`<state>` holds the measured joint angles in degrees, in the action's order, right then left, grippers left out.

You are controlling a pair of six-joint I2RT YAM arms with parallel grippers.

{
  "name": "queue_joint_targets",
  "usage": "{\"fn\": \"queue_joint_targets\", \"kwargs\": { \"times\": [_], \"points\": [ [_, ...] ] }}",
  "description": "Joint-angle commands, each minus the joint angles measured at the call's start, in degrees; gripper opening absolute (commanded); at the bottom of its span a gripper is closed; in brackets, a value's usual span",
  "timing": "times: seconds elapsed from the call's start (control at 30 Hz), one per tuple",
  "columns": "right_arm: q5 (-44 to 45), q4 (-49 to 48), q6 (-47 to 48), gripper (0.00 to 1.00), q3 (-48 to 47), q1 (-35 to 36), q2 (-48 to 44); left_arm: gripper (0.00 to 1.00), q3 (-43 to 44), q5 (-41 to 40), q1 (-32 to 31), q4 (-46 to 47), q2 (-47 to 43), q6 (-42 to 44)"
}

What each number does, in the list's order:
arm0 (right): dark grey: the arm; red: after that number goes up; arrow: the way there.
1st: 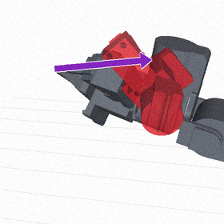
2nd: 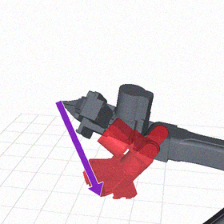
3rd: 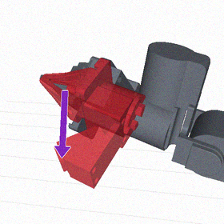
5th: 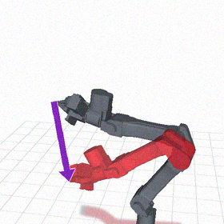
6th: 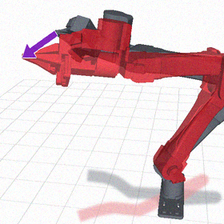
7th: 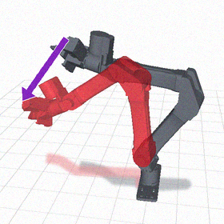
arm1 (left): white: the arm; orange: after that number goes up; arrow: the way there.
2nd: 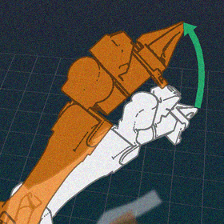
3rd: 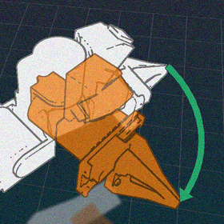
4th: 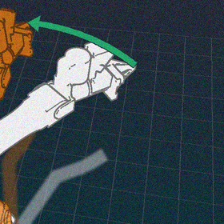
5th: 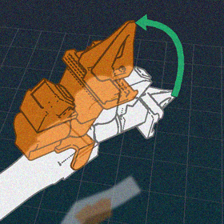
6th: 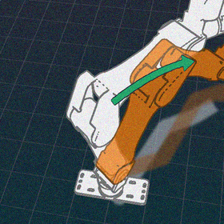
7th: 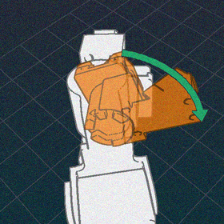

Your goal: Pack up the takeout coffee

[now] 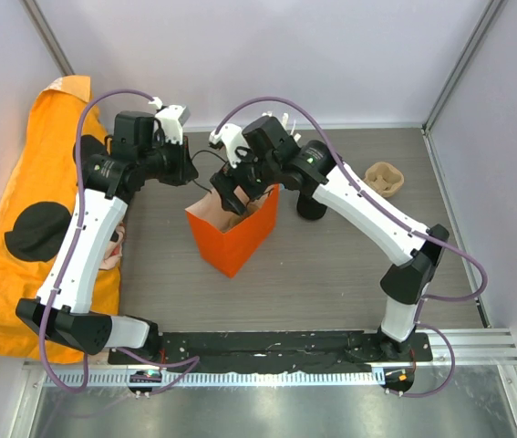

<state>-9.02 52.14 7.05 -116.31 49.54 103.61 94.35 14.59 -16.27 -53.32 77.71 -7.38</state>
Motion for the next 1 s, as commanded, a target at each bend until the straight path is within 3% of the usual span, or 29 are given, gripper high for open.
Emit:
{"fn": "queue_joint_targets", "kwargs": {
  "times": [0.0, 0.4, 0.97],
  "points": [
    [-1.62, 0.16, 1.47, 0.94, -3.31, 0.29, -3.59, 0.00, 0.05, 1.23, 0.63, 2.08, -1.69, -0.71],
    [-4.34, 3.93, 6.04, 0.94, -6.12, 0.30, -5.09, 0.02, 0.22, 2.02, 0.80, 2.17, -1.86, -0.71],
    [-12.78, 12.28, 15.18, 0.97, -12.62, -0.50, -8.43, 0.11, 0.75, 3.51, 0.80, 2.17, -1.42, -0.62]
  ]
}}
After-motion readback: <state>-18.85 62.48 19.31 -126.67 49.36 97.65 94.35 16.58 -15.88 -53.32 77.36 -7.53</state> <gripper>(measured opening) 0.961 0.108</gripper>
